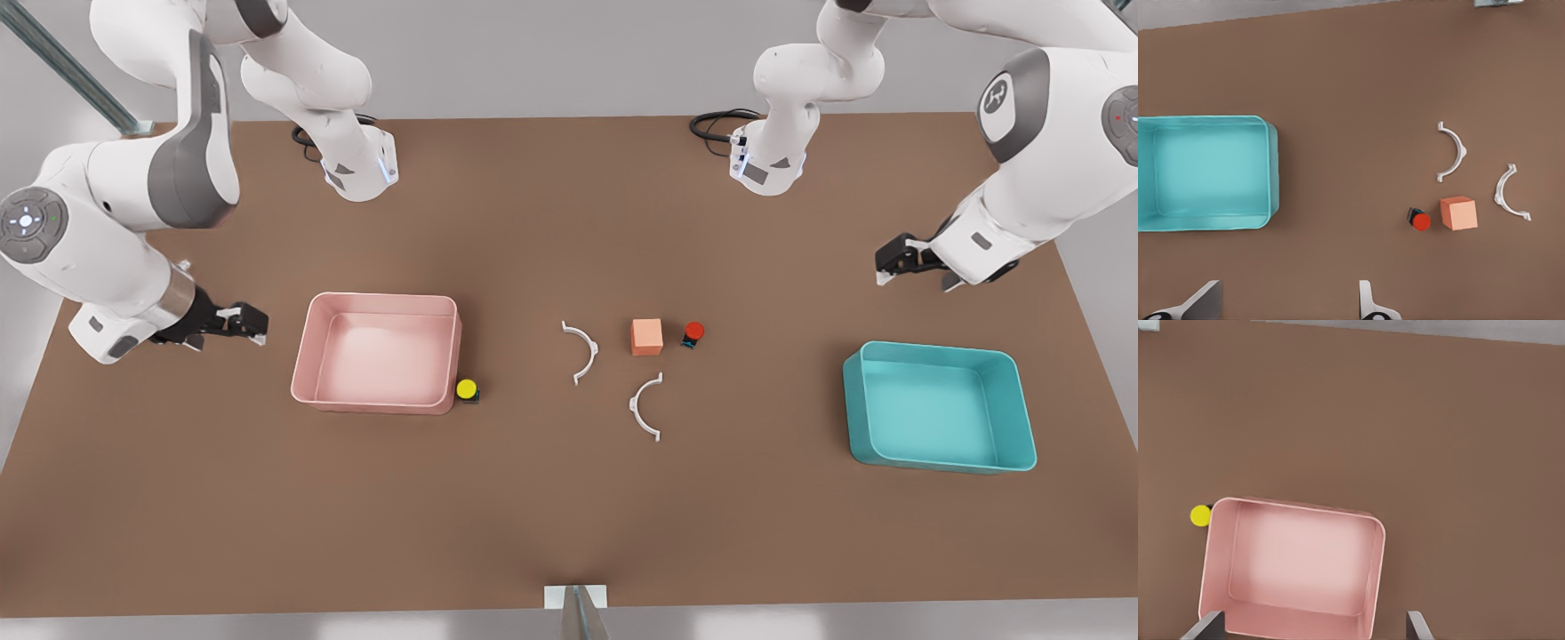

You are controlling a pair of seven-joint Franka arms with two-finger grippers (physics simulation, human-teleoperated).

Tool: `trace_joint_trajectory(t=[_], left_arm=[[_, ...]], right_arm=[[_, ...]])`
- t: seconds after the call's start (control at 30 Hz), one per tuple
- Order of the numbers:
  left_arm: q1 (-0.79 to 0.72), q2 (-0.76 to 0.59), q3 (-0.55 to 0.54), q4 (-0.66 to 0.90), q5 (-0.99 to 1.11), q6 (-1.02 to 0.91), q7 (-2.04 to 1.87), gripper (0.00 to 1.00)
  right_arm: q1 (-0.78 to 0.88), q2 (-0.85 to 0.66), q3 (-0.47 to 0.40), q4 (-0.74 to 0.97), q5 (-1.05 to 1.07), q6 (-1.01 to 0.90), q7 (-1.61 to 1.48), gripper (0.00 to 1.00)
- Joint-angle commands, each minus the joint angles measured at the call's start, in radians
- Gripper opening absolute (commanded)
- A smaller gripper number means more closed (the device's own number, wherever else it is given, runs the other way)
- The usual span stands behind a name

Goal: Place the red button in the blue storage box with the left arm, and place the yellow button in the pink storage box with the right arm

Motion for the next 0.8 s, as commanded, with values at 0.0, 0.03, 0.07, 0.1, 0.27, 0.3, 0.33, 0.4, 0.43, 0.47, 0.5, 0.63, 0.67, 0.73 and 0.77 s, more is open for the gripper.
trace_joint_trajectory(t=[0.0,0.03,0.07,0.1,0.27,0.3,0.33,0.4,0.43,0.47,0.5,0.63,0.67,0.73,0.77], left_arm=[[-0.002,-0.001,0.0,0.0,0.001,0.022,0.025,1.0],[-0.005,0.004,0.0,0.0,0.001,0.022,0.023,1.0],[-0.016,0.016,0.0,-0.006,-0.002,0.022,-0.067,1.0],[-0.04,0.03,-0.003,-0.021,-0.011,0.024,-0.298,1.0],[-0.126,-0.094,-0.003,-0.493,-0.109,0.519,-1.194,1.0],[-0.14,-0.098,-0.003,-0.558,-0.111,0.616,-1.321,1.0],[-0.145,-0.098,-0.003,-0.593,-0.114,0.66,-1.392,1.0],[-0.18,-0.099,-0.003,-0.73,-0.126,0.852,-1.601,1.0],[-0.212,-0.101,-0.003,-0.791,-0.126,0.918,-1.661,1.0],[-0.221,-0.104,-0.003,-0.832,-0.126,0.964,-1.699,1.0],[-0.225,-0.116,-0.003,-0.895,-0.126,1.03,-1.762,1.0],[-0.272,-0.113,-0.003,-1.02,-0.126,1.185,-2.017,1.0],[-0.28,-0.107,-0.003,-1.033,-0.126,1.211,-2.056,1.0],[-0.295,-0.087,-0.003,-1.07,-0.126,1.236,-2.087,1.0],[-0.303,-0.07,-0.003,-1.075,-0.126,1.237,-2.098,1.0]], right_arm=[[0.0,0.011,-0.003,0.02,-0.001,-0.02,0.0,1.0],[0.001,0.008,-0.004,0.02,0.0,-0.013,-0.001,1.0],[0.001,-0.008,0.006,-0.005,0.0,-0.01,-0.003,1.0],[-0.002,-0.02,0.032,-0.04,0.002,-0.009,-0.022,1.0],[-0.059,-0.069,0.172,-0.321,0.035,0.307,-0.569,1.0],[-0.06,-0.06,0.19,-0.339,0.035,0.358,-0.636,1.0],[-0.053,-0.043,0.192,-0.339,0.034,0.361,-0.656,1.0],[0.014,0.021,0.198,-0.29,-0.012,0.361,-0.702,1.0],[0.059,0.021,0.197,-0.286,-0.015,0.359,-0.704,1.0],[0.076,0.038,0.206,-0.28,-0.017,0.359,-0.704,1.0],[0.107,0.103,0.212,-0.188,-0.047,0.352,-0.797,1.0],[0.153,0.158,0.212,-0.151,-0.057,0.395,-1.06,1.0],[0.155,0.182,0.217,-0.123,-0.057,0.389,-1.061,1.0],[0.164,0.254,0.246,-0.043,-0.073,0.312,-1.078,1.0],[0.167,0.319,0.25,0.007,-0.07,0.306,-1.164,1.0]])
